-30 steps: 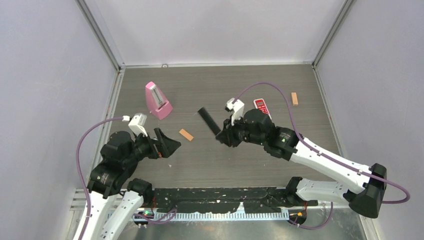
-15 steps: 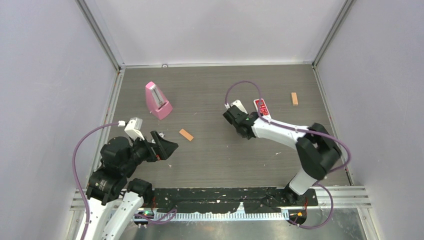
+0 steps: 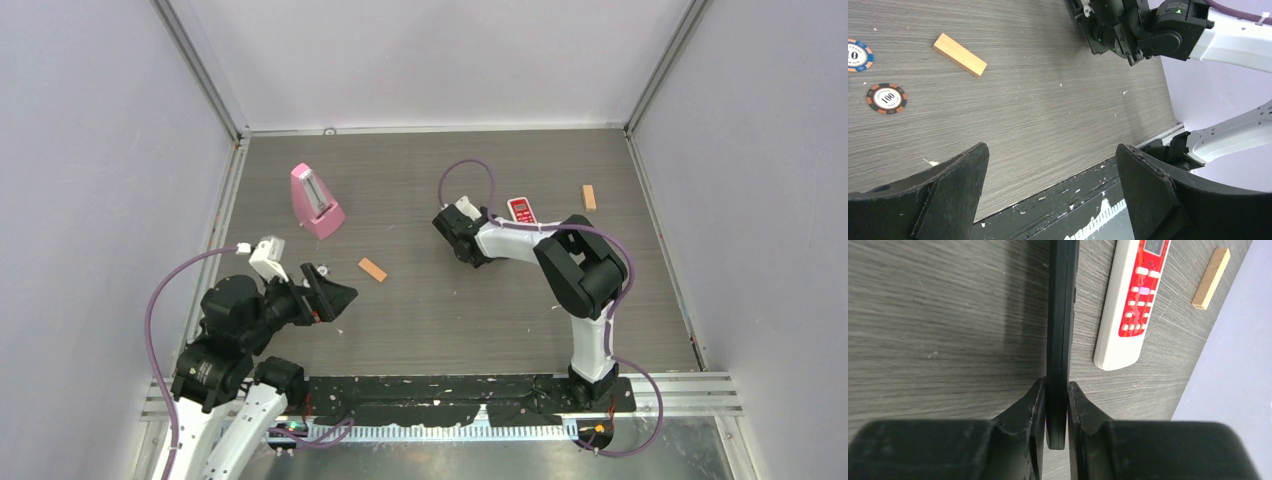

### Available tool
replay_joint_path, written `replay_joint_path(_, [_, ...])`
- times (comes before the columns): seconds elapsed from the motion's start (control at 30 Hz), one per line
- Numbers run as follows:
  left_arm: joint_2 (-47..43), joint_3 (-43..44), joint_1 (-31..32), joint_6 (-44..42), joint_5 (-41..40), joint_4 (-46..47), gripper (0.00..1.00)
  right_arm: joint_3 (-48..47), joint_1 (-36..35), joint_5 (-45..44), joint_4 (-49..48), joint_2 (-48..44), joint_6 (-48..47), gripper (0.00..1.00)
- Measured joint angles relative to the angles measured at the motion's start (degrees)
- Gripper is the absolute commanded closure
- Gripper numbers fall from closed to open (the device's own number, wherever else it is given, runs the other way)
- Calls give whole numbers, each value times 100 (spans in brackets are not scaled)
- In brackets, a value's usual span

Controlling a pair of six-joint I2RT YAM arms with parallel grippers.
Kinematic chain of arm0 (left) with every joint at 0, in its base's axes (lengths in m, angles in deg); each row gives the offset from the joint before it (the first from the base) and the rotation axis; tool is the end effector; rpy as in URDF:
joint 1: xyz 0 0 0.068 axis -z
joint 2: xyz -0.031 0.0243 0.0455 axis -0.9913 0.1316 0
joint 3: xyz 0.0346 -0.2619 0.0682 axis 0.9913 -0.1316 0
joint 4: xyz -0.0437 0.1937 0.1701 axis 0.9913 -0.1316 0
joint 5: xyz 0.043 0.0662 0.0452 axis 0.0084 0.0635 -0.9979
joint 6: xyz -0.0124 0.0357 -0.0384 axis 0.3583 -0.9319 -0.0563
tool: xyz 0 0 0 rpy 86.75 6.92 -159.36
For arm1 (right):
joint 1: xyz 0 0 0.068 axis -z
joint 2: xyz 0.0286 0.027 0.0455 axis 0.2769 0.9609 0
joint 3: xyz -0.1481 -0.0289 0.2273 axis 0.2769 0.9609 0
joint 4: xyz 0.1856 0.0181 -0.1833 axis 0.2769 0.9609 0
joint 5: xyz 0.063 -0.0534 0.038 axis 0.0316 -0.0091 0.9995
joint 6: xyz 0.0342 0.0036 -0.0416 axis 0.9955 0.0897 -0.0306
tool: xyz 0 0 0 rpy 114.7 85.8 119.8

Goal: Load the batteries into the remote control

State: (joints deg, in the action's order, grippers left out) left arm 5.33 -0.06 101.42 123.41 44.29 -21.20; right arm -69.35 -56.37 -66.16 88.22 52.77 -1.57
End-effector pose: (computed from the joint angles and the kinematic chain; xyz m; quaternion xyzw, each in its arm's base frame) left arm 0.0664 -0.0330 0.3148 -0.0660 0.8265 -0.3636 0.4247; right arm 0.2956 0.2177 0.1365 -0.2516 0.8810 -0.3060 0.2588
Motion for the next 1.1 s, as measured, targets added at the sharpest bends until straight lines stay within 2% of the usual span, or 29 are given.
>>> replay_joint_path(0.03, [2, 0, 0, 0, 15, 0, 0, -9, 4, 4, -35, 11, -11, 66])
replay_joint_path(0.1, [13, 0, 0, 7, 50, 0, 1, -15, 26, 61, -94, 11, -59, 56])
replay_joint_path(0.23, [57, 0, 0, 48, 96, -7, 0, -63, 39, 44, -72, 20, -192, 41])
replay_joint_path(0.4, [315, 35, 0, 136, 146, -234, 0, -87, 81, 437, -52, -201, -181, 33])
replay_joint_path(0.57, [691, 251, 2, 378, -120, -833, 0, -28, 79, 1346, 48, -638, 11, 32])
replay_joint_path(0.7, [680, 546, 2, 656, -573, -1349, 0, 234, 98, 2037, 201, -1679, 319, 31])
replay_joint_path(0.83, [487, 772, 2, 680, -621, -1414, 1, 463, 221, 2441, 339, -3235, 715, 30])
replay_joint_path(1.1, [-116, 953, 2, -11, -376, -1375, 0, 496, 363, 2245, 1040, -6092, 1268, 28])
